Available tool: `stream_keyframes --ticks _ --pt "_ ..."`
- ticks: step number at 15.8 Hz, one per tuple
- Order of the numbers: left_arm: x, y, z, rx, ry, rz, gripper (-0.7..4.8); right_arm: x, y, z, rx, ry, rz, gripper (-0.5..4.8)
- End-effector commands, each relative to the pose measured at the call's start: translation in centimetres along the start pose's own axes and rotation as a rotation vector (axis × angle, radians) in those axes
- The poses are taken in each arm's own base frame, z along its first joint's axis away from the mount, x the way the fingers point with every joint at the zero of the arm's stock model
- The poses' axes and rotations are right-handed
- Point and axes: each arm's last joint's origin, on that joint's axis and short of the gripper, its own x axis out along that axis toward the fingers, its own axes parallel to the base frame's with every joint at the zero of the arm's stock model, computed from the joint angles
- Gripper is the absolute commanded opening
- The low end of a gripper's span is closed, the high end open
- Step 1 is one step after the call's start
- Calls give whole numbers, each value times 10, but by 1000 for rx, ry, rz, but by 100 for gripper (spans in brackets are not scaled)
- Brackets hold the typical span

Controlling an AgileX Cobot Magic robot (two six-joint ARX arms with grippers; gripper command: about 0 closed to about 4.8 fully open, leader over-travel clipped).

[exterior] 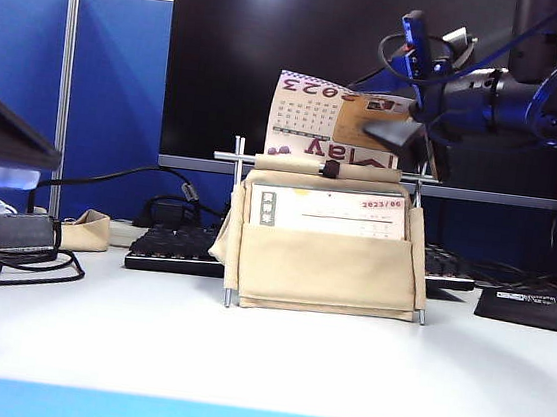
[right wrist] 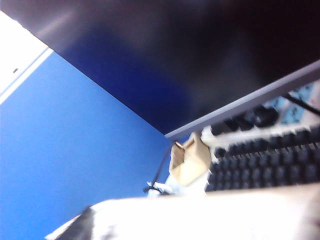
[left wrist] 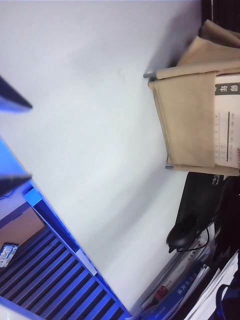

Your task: Turn one page of the calendar.

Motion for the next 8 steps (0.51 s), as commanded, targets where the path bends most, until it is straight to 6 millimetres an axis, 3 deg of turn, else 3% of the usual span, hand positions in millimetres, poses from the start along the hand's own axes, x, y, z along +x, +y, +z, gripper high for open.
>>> stream_keyframes --ticks 1,3,8 --pt "0 -1 2 3 -13 -12 159 0 11 10 -19 -72 85 303" --pt "0 -2 2 -2 -6 -33 188 3 18 18 -32 -89 117 307" --pt "0 -2 2 -17 -7 -37 188 12 28 37 -61 -141 134 306"
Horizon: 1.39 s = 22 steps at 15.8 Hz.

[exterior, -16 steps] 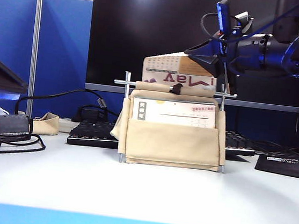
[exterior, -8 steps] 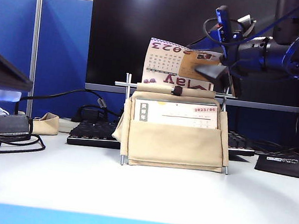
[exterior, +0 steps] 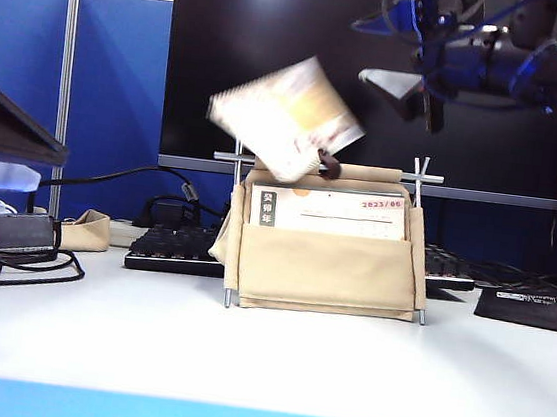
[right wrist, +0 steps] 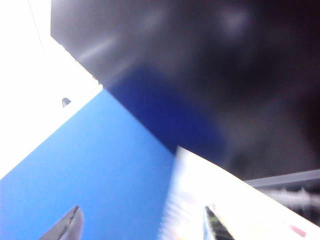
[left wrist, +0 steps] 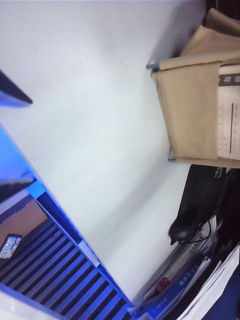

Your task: Turn one page of the calendar.

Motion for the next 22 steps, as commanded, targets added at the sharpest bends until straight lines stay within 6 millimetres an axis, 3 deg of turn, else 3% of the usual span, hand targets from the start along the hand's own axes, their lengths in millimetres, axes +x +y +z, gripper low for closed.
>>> stream_keyframes --ticks 1,7,8,9,13,16,19,22 --pt "0 -1 3 -2 -14 -11 188 0 2 4 -6 6 5 306" --pt "0 -2 4 -2 -16 -29 188 1 11 -2 -4 138 103 306" --pt "-1 -3 7 3 -28 -22 188 5 13 -10 21 206 120 305" --pt "-1 -4 11 9 -42 -28 187 12 17 -31 88 308 99 306" --pt "-1 -5 12 8 -50 -36 187 28 36 -74 53 399 81 305" --pt "-1 -5 11 -12 -43 -49 188 26 21 -79 14 366 -112 305" --pt "-1 -5 12 -23 -45 -50 187 29 11 -78 23 357 -139 305" --pt "-1 -5 12 -40 -45 -50 187 45 6 -80 65 395 -87 305"
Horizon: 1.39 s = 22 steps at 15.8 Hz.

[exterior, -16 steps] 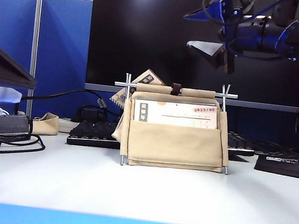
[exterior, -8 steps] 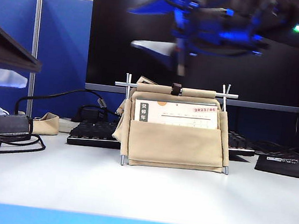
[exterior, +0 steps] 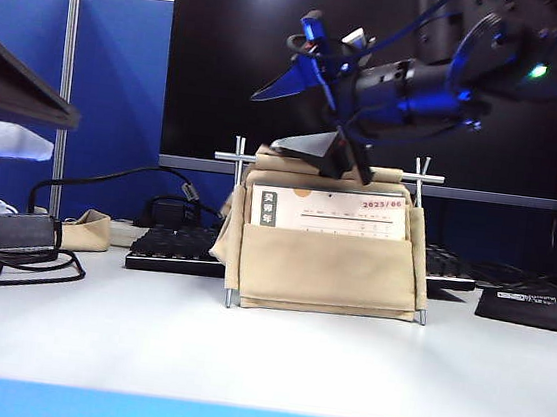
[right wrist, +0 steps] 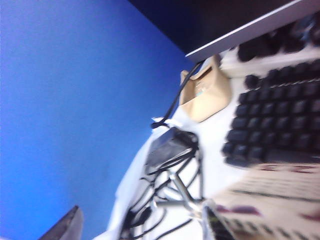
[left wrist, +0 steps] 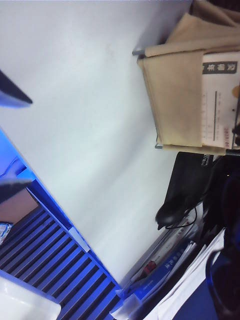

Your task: Turn one page of the calendar.

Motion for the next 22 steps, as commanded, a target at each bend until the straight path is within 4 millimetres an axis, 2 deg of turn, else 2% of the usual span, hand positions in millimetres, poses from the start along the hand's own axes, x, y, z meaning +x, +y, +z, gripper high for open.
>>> stream_keyframes --ticks 1,3,5,7,9,11,12,13,14,15,17,18,19,20,22 --pt "0 -1 2 -32 -9 -19 188 15 3 8 7 13 64 305" --pt "0 -2 2 -42 3 -47 188 17 -1 8 23 11 27 305" --pt "0 -3 1 -43 18 -67 187 21 -17 -4 79 68 -62 306" --pt "0 -3 2 -42 15 -68 188 24 -23 -9 84 89 -56 305" --pt "-1 -3 2 -36 7 -68 188 23 -12 0 7 53 62 306" --pt "-3 -6 12 43 -36 -53 187 10 24 24 -102 -55 210 294" --pt "-4 -8 18 87 -60 -43 187 1 38 34 -148 -74 245 252" --pt "-6 -11 26 135 -93 -16 187 -10 53 43 -195 -84 279 237" --pt "-9 -15 41 204 -130 45 183 -34 74 59 -272 -95 299 199" --pt "-13 -18 54 243 -142 122 182 -55 92 63 -380 -99 272 160" --pt "-20 -21 67 265 -140 234 175 -94 107 57 -525 -130 82 73" --pt "-23 -22 70 268 -135 255 160 -119 111 43 -569 -144 -96 71" --pt "-24 -22 70 268 -124 264 67 -139 113 29 -579 -132 -191 70" --pt "-25 -21 67 266 -96 270 10 -158 113 13 -564 -127 -245 48" --pt "-29 -16 58 271 -11 376 -5 -202 109 -29 -568 -187 -338 39"
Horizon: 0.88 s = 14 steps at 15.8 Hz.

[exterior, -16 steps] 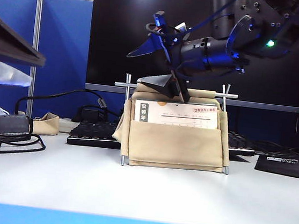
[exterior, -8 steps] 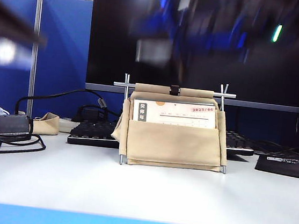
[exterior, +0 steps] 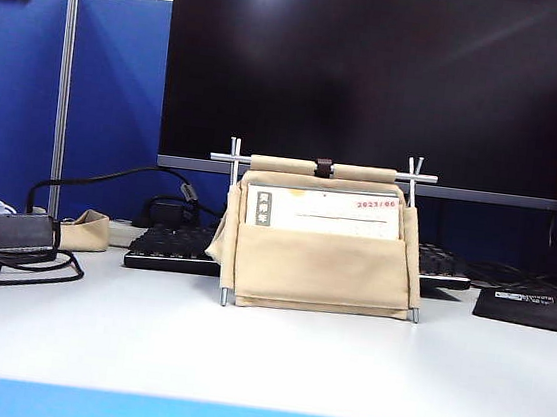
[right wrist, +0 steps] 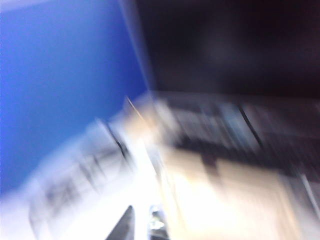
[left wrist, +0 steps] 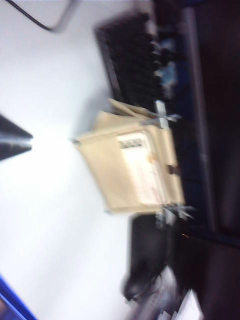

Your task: Turn one page of the calendar.

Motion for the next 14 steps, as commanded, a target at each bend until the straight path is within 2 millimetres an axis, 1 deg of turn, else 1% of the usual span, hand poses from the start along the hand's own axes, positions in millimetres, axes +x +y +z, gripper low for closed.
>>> stream_keyframes --ticks 1,2,3,4,5,6,8,12,14 --pt "-5 6 -14 32 137 170 -6 -64 4 -50 -25 -110 -193 30" --pt "-5 7 -16 19 135 197 -5 -80 3 -67 -29 -161 -254 6" --pt "-3 7 -19 -25 124 198 -5 -94 2 -90 -32 -217 -287 -3" --pt "-2 7 -22 -43 122 197 -5 -102 1 -103 -34 -242 -296 -3" --pt "1 7 -29 -45 127 183 -5 -109 0 -116 -21 -268 -308 -3" --pt "4 8 -39 -43 136 184 -5 -117 -2 -129 11 -293 -359 -3" --pt "6 9 -47 -41 148 185 -5 -113 -7 -137 26 -220 -426 -3" --pt "8 9 -65 -83 187 177 -5 -107 -14 -162 37 -47 -469 -3" --pt "9 10 -72 -80 206 180 -5 -105 -17 -173 42 3 -475 -3"
